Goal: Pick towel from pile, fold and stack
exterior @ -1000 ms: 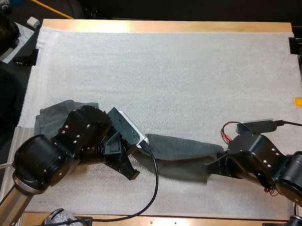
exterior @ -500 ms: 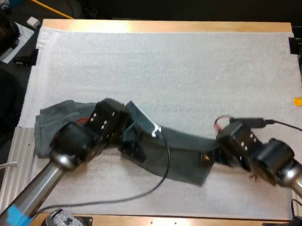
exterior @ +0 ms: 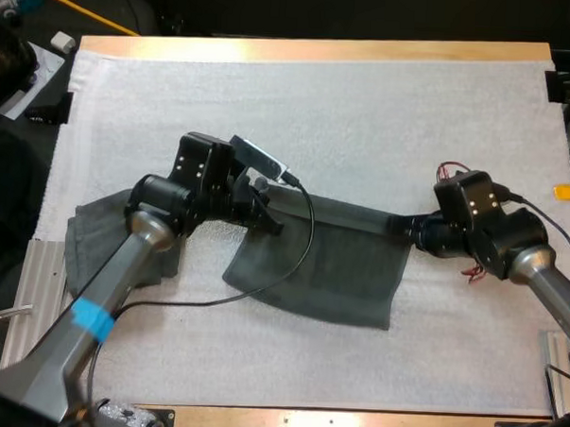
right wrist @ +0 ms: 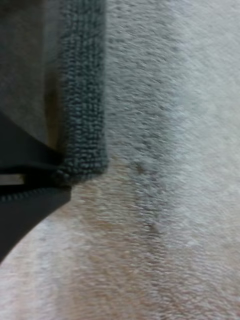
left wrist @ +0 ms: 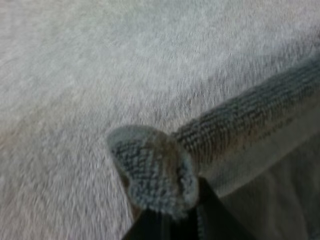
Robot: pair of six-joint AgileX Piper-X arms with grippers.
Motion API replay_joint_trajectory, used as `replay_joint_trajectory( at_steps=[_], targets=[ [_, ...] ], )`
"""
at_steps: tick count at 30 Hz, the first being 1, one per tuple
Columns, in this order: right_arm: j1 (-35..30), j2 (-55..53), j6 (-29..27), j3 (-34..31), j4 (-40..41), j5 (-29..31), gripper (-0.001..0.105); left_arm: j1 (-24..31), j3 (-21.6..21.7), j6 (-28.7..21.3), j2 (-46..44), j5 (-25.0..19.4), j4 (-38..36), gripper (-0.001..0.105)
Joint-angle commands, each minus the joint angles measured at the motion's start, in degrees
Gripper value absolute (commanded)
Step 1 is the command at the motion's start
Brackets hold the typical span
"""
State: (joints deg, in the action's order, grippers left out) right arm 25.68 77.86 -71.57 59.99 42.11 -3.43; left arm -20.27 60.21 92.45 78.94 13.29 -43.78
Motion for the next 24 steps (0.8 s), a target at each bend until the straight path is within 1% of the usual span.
replay_joint_trajectory(
  at_steps=[1,5,12,13,15,17,18,20,21,22,23,24],
  targets=[
    [-3.1,3.4,0.4,0.2,-3.1,-2.1,0.0,2.4,0.1,0.5,4.1,2.4,5.8,0.0],
    [-4.2,6.7,1.0,0.3,-6.7,-2.6,0.0,3.8,0.1,0.9,8.1,3.3,10.5,0.0],
    [-3.4,10.5,2.6,0.5,-13.0,-0.8,0.0,5.4,0.0,1.4,12.3,3.4,16.5,0.0],
    [-3.1,11.0,3.6,0.5,-14.5,-0.5,0.001,5.8,0.0,1.4,12.7,3.6,17.7,0.003],
    [-3.4,10.3,2.3,0.6,-13.8,-1.4,0.0,5.1,0.1,1.0,12.6,3.9,16.5,0.001],
    [-3.7,10.3,2.4,0.8,-14.3,-1.4,0.001,5.0,0.2,1.0,12.8,4.0,16.8,0.004],
    [-3.7,10.3,2.4,0.8,-14.7,-1.3,0.003,5.0,0.2,1.0,12.8,3.8,16.9,0.008],
    [-3.7,10.4,2.7,1.0,-16.0,-1.2,0.013,5.0,0.3,1.2,12.9,3.9,17.2,0.023],
    [-3.7,10.3,3.2,1.1,-16.6,-1.2,0.021,5.1,0.2,1.5,13.1,4.0,17.4,0.031],
    [-3.8,10.6,3.5,1.1,-17.2,-1.4,0.03,4.9,0.2,1.6,13.2,4.0,17.4,0.041],
    [-3.8,10.5,3.7,1.2,-18.0,-1.4,0.038,5.0,0.5,1.6,13.0,4.0,17.5,0.048],
    [-3.8,10.5,3.8,1.2,-19.3,-1.5,0.048,5.0,0.7,1.9,13.0,4.1,17.6,0.055]
  ],
)
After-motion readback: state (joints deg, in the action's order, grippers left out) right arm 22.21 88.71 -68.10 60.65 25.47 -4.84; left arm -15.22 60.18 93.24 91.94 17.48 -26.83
